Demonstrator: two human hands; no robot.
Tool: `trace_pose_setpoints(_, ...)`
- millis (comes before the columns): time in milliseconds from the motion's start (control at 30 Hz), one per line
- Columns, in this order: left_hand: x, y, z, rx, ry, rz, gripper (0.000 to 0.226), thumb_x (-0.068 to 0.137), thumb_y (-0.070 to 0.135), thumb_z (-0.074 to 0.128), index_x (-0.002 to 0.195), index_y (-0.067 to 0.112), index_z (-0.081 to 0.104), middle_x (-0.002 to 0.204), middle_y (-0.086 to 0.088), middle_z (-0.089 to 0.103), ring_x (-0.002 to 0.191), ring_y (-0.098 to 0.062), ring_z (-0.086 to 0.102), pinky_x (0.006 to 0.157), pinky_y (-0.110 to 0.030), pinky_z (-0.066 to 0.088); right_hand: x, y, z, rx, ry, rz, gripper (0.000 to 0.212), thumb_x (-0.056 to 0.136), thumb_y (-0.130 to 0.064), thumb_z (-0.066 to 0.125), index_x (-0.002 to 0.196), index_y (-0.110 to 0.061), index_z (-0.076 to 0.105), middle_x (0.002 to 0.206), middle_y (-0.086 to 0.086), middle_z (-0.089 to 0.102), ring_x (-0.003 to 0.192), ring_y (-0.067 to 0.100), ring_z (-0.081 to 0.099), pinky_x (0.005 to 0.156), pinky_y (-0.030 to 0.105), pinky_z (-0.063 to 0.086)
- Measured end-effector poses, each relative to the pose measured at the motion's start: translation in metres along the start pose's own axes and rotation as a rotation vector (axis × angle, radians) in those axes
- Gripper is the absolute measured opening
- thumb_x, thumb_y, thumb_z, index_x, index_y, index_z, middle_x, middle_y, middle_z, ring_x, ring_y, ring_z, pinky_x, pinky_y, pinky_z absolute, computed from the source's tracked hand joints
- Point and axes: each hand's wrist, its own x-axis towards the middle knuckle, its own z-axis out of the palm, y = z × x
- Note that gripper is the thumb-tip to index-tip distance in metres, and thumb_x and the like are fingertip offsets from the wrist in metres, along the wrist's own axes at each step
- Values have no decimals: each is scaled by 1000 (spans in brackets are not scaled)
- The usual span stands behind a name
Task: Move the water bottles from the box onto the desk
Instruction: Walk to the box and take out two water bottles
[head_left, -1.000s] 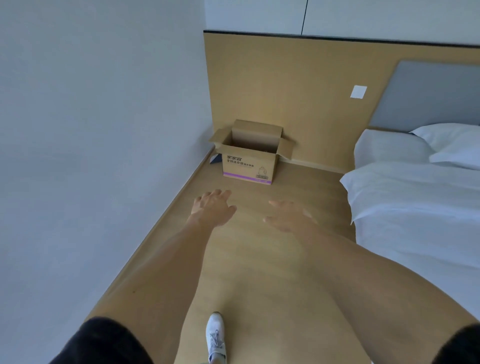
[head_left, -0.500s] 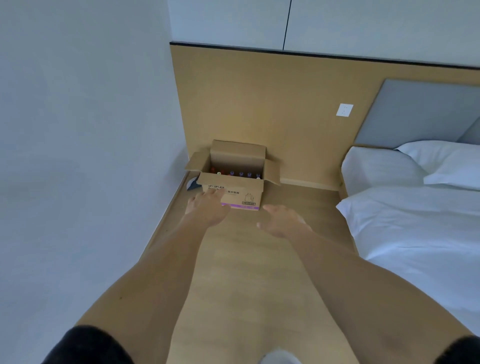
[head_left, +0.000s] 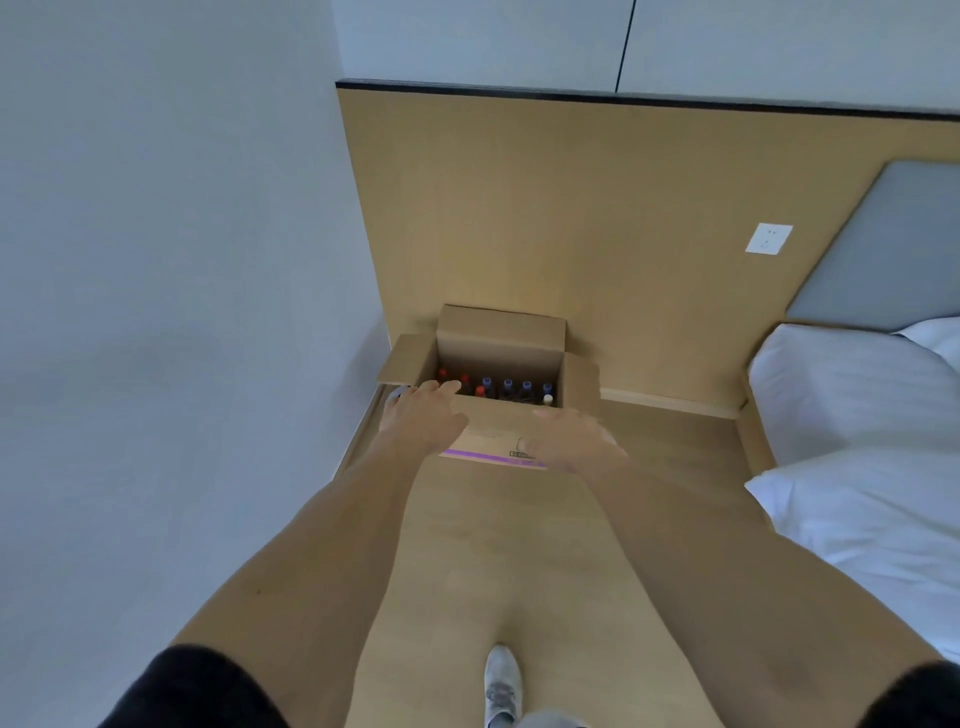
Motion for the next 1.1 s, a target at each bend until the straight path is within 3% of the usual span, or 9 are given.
trace_pose_setpoints(333, 164, 7, -15, -31, -59, -35, 58, 99, 46, 43, 154, 32, 33, 152, 1, 44, 137, -29, 40, 111, -47, 32, 165, 4, -64, 19, -46, -13, 73, 91, -57, 55, 154, -30, 30, 146, 8, 44, 131, 32, 46, 103, 47, 46)
trace_pose_setpoints(567, 262, 10, -12, 0, -108, 36, 57, 101, 44, 42, 155, 31, 30, 154, 1, 41, 138, -27, 40, 111, -46, 32, 252, 18, -82, 58, -47, 61, 61, 91, -53, 55, 144, -29, 40, 137, 6, 50, 124, 33, 50, 100, 44, 47)
trace_pose_setpoints(733, 345, 3, -10, 23, -137, 103, 58, 102, 47, 43, 156, 30, 30, 154, -6, 43, 138, -31, 41, 112, -49, 34, 329, 19, -93, 73, -40, 108, 69, 92, -56, 53, 152, -30, 31, 146, 7, 46, 131, 32, 46, 102, 46, 46)
trace_pose_setpoints(1100, 523, -25, 10, 39, -349, 235, 58, 102, 47, 44, 156, 29, 30, 157, -3, 40, 139, -31, 40, 112, -51, 35, 496, -2, -94, 175, -140, 259, 72, 90, -58, 56, 152, -29, 34, 148, 7, 46, 132, 32, 46, 106, 46, 44)
